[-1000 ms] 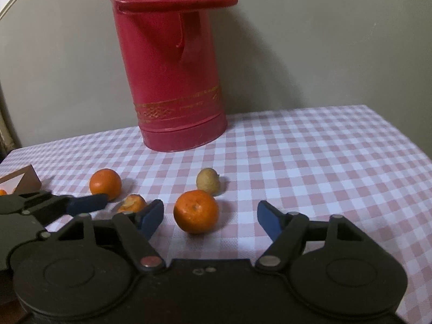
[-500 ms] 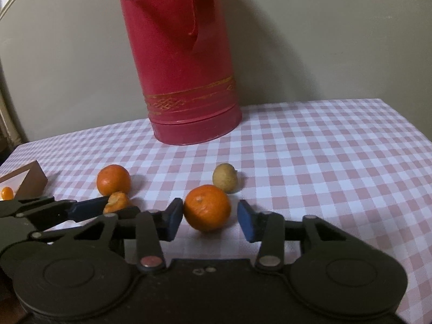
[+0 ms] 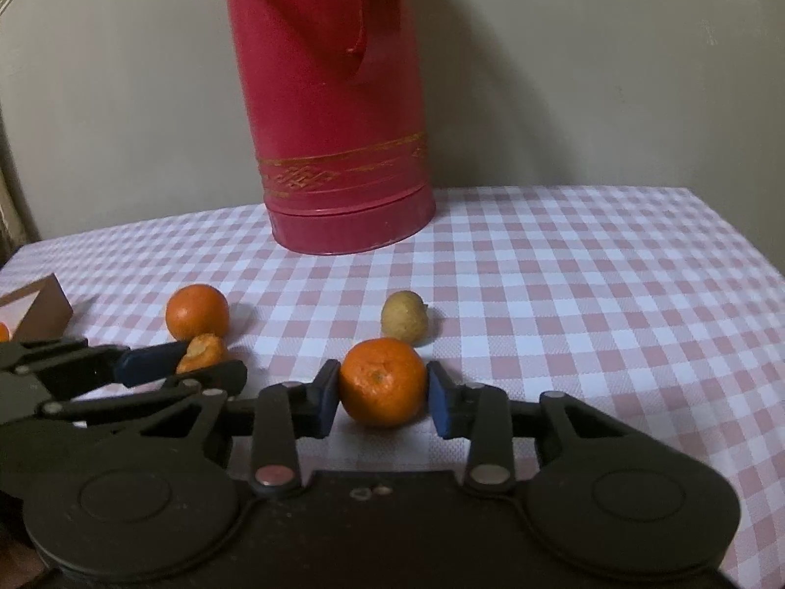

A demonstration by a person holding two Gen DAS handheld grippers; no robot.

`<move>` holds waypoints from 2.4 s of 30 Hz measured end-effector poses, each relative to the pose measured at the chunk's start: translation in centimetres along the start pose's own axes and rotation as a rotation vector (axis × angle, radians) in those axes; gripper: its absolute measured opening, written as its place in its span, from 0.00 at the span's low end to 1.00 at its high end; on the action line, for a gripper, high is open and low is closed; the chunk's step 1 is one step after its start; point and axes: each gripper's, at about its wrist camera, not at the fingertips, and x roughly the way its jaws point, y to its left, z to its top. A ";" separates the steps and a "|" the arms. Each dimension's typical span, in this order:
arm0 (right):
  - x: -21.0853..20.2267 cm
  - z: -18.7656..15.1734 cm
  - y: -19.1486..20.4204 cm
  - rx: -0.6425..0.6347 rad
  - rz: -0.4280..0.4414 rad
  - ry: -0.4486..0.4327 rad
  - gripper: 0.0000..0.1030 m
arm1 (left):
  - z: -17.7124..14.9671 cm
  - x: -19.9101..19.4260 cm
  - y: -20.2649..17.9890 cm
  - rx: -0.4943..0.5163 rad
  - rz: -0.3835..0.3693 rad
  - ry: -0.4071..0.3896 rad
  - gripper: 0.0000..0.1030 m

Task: Organize fruits
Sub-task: 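Grasp a brown nut with the left tool while the right tool grasps an orange, then carry the nut and orange over the box tray with both tools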

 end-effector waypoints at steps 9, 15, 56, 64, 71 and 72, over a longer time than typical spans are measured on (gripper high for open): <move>-2.8 -0.6 -0.2 0.014 -0.011 -0.029 0.27 | -1.5 -3.4 0.1 -0.010 0.012 -0.049 0.30; -5.0 -1.4 0.4 0.013 -0.017 -0.040 0.27 | -2.9 -6.2 0.7 0.002 0.009 -0.048 0.30; -19.5 -9.0 14.1 -0.157 0.120 -0.191 0.27 | -11.8 -25.5 9.6 -0.050 0.178 -0.179 0.30; -21.0 -9.8 17.4 -0.224 0.195 -0.206 0.27 | -13.8 -28.8 12.6 -0.079 0.259 -0.211 0.30; -21.6 -10.2 20.4 -0.302 0.270 -0.243 0.27 | -14.7 -30.4 14.9 -0.108 0.322 -0.231 0.30; -21.6 -10.2 20.8 -0.309 0.278 -0.245 0.27 | -14.8 -30.5 15.3 -0.112 0.330 -0.231 0.30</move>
